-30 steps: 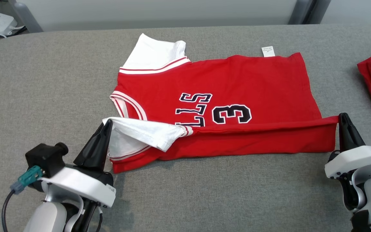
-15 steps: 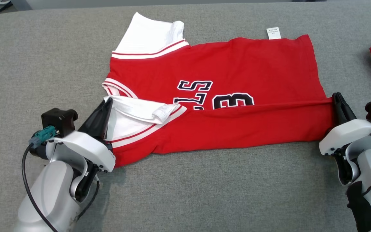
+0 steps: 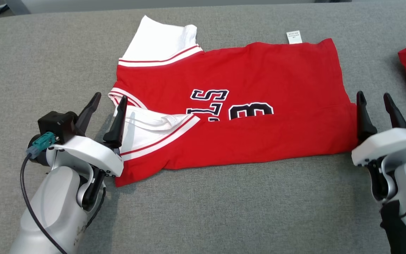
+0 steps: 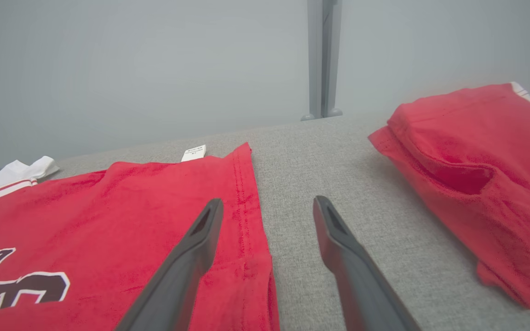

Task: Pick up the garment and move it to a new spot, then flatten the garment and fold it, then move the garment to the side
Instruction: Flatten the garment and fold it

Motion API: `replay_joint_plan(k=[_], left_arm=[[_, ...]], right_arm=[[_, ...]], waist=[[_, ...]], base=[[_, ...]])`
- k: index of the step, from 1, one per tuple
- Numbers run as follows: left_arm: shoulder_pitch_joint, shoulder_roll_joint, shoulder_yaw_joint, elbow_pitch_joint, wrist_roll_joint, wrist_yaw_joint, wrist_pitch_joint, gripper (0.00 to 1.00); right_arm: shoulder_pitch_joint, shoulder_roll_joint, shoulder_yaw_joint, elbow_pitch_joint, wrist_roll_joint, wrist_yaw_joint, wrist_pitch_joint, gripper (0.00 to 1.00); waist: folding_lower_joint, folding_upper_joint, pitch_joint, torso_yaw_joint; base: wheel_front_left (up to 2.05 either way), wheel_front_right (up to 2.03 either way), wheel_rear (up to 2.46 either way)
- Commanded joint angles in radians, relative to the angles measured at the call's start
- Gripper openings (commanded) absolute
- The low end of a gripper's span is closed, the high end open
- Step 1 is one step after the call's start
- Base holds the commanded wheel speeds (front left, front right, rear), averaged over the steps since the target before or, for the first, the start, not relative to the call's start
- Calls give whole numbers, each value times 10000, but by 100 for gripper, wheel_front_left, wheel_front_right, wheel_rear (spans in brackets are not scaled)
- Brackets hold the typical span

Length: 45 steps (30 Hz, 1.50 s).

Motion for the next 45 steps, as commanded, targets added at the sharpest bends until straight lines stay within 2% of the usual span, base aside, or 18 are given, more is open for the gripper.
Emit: replay_joint_plan(k=[1,6,15,23,24,26,28,31,33,35,36,37,38,45], left_arm=[[111,307,446,-415,-122,115,-114,100],[1058,223,690,-1173,-615,166,32,100],[3398,524,622,-3096,-1494,283,1551,100],[4390,683,541,-3885,-1567,1028,2431,74],[4420,688,503,-3870,-1547,1083,2511,76],[4420,679,479,-3841,-1524,1158,2545,73],[4380,700,457,-3727,-1453,1243,2556,65],[4260,700,441,-3531,-1333,1352,2462,71],[4149,664,410,-3351,-1305,1355,2412,65],[4048,624,356,-3206,-1297,1303,2371,45],[4009,606,317,-3144,-1320,1224,2362,40],[3970,595,291,-3099,-1335,1145,2316,3],[3938,602,256,-3058,-1326,1066,2264,0],[3839,731,255,-2800,-1289,928,2008,0]], right_arm=[[433,25,92,-405,-96,-2,-130,100],[1140,105,-178,-1072,-216,-2,-131,100],[2057,349,-507,-1880,-350,-2,-131,100],[2179,391,-504,-2005,-359,-2,-131,100],[2178,378,-497,-2014,-350,-2,-131,100],[2166,350,-477,-2031,-340,-2,-131,100],[2140,332,-446,-2056,-330,-2,-131,100],[2110,327,-376,-2084,-318,-2,-131,100],[2102,310,-312,-2068,-282,-2,-131,100],[2097,290,-251,-2049,-233,-2,-131,100],[2100,284,-225,-2030,-198,-2,-131,100],[2109,280,-198,-2003,-154,-2,-131,100],[2117,275,-176,-1976,-113,-2,-131,100],[2203,259,314,-1422,642,-2,-131,100]], waist=[[0,0,-90,22],[0,0,-313,69],[0,0,-612,49],[0,0,-646,17],[0,0,-640,13],[0,0,-615,1],[0,0,-585,-27],[0,0,-540,-85],[0,0,-518,-116],[0,0,-501,-146],[0,0,-496,-159],[0,0,-496,-168],[0,0,-497,-175],[0,0,-568,-116]], base=[[0,0,0],[0,0,0],[0,0,0],[0,0,0],[0,0,0],[0,0,0],[0,0,0],[0,0,0],[0,0,0],[0,0,0],[0,0,0],[0,0,0],[0,0,0],[0,0,0]])
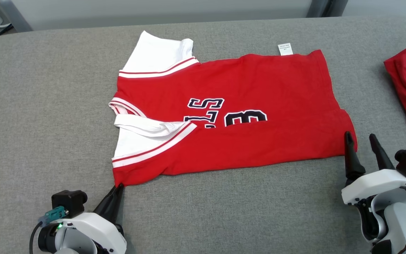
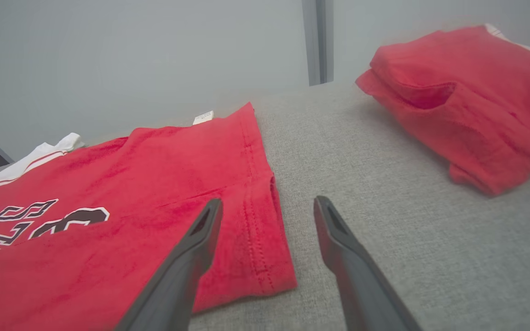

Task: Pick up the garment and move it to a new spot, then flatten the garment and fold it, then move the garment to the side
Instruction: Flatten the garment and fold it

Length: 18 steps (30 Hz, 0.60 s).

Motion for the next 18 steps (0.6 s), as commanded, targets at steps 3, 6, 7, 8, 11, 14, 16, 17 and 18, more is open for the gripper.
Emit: replay_joint_plan(k=[3,6,7,8,11,14,16,17,18], left_arm=[[-394,303,416,-155,89,-104,-225,0],[-398,342,420,-151,61,-141,-229,0],[-399,357,424,-149,46,-153,-231,0],[-398,376,430,-147,32,-163,-233,0],[-397,422,425,-148,32,-172,-261,0],[-391,442,403,-139,45,-156,-287,0],[-398,446,380,-145,51,-145,-285,0],[-403,447,366,-149,54,-141,-283,0],[-406,448,350,-154,58,-139,-279,0]], right_arm=[[197,-170,502,138,525,-2,-131,100],[274,-209,621,296,678,-2,-131,100],[291,-234,677,382,733,-2,-131,100],[291,-263,722,474,777,-2,-132,100],[208,-282,820,749,960,-2,-132,100],[63,-308,972,1081,1167,-2,-132,94],[-52,-326,1086,1287,1317,-2,-132,87],[-113,-353,1141,1372,1370,-2,-132,91],[-167,-380,1194,1441,1409,-2,-132,76]], waist=[[0,0,-55,122],[0,0,-69,174],[0,0,-72,192],[0,0,-74,207],[0,0,-96,228],[0,0,-139,230],[0,0,-160,229],[0,0,-169,232],[0,0,-181,234]], base=[[0,0,0],[0,0,0],[0,0,0],[0,0,0],[0,0,0],[0,0,0],[0,0,0],[0,0,0],[0,0,0]])
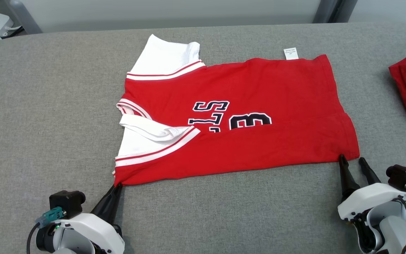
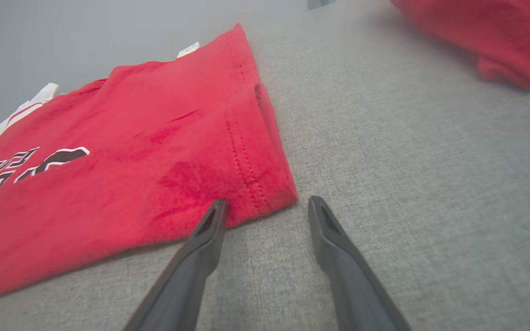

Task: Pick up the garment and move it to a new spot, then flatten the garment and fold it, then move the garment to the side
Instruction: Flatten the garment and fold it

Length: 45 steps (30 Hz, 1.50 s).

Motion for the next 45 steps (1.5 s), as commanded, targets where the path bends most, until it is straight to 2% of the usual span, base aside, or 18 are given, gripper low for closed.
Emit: replay_joint_plan(k=[1,2,3,5,6,7,8,9,16,25,34,45], left_arm=[[-409,284,346,-173,58,-48,-67,0],[-411,285,327,-179,64,-43,-59,0],[-412,287,309,-185,67,-39,-47,0],[-406,305,287,-203,68,-33,-28,0],[-400,318,283,-212,69,-26,-25,0],[-394,327,275,-222,68,-19,-18,0],[-385,332,265,-234,63,-15,-8,0],[-373,337,255,-244,55,-15,2,0],[-255,360,192,-387,-10,-3,60,0],[175,573,253,-979,-153,71,144,0],[1165,928,318,-2242,-335,261,395,0],[2375,1642,332,-4320,-370,729,1214,0]], right_arm=[[-246,-156,246,-106,58,-2,-132,61],[-291,-179,286,-43,86,-2,-132,58],[-337,-204,333,14,104,-2,-132,62],[-424,-245,392,93,140,-2,-132,50],[-458,-258,416,121,153,-2,-132,48],[-486,-267,461,160,162,-2,-132,39],[-516,-277,502,198,173,-2,-132,16],[-538,-288,548,236,192,-2,-132,0],[-429,-484,784,255,332,-2,-132,0],[460,-673,641,-723,281,-2,-132,0],[1612,-862,563,-1742,273,-2,-132,0],[2942,-1671,714,-2947,468,-2,-81,0]], waist=[[0,0,-15,5],[0,0,-26,13],[0,0,-37,23],[0,0,-60,45],[0,0,-72,54],[0,0,-85,63],[0,0,-97,74],[0,0,-111,84],[0,0,-157,117],[0,0,-226,-28],[0,0,-286,-10],[0,0,-425,55]], base=[[0,0,0],[0,0,0],[0,0,0],[0,0,0],[0,0,0],[0,0,0],[0,0,0],[0,0,0],[0,0,0],[0,0,0],[0,0,0],[0,0,0]])
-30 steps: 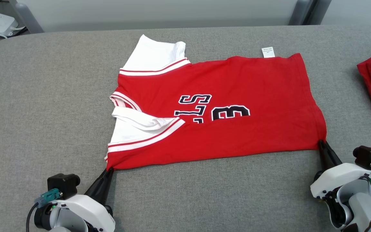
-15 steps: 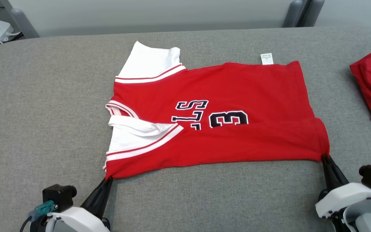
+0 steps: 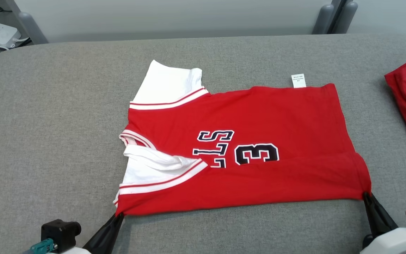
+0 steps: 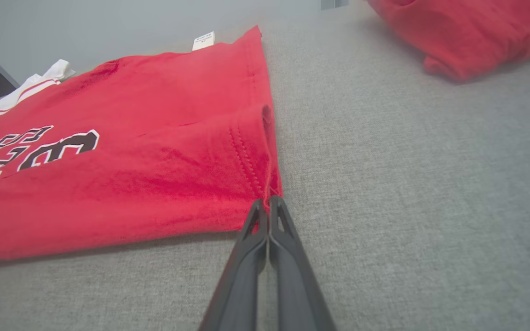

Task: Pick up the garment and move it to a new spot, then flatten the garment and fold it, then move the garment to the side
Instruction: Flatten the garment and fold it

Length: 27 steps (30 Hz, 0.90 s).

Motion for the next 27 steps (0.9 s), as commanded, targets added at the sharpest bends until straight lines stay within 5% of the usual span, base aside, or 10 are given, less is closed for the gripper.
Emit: replay_joint_plan(k=[1,16,17,18,19,20,27], left_arm=[[-97,319,384,-411,-23,136,92,0],[269,235,128,53,-381,420,812,0],[237,166,149,182,-442,434,789,0],[210,120,170,290,-476,458,768,21],[189,86,186,388,-499,498,768,87],[169,45,224,450,-492,560,703,100],[270,175,795,317,-241,1172,111,100]], right_arm=[[249,-370,214,-328,12,-2,-30,0],[1010,-64,268,-833,199,-2,383,0],[993,-38,265,-814,226,-2,369,35],[972,-26,261,-801,234,-2,350,68],[948,-13,236,-793,239,-2,323,100],[929,-7,206,-784,235,-2,300,100],[849,-193,-587,-902,-282,-2,51,100]], waist=[[0,0,-33,-6],[0,0,-279,-202],[0,0,-284,-212],[0,0,-284,-222],[0,0,-280,-231],[0,0,-268,-238],[0,0,-210,-228]], base=[[0,0,0],[0,0,0],[0,0,0],[0,0,0],[0,0,0],[0,0,0],[0,0,0]])
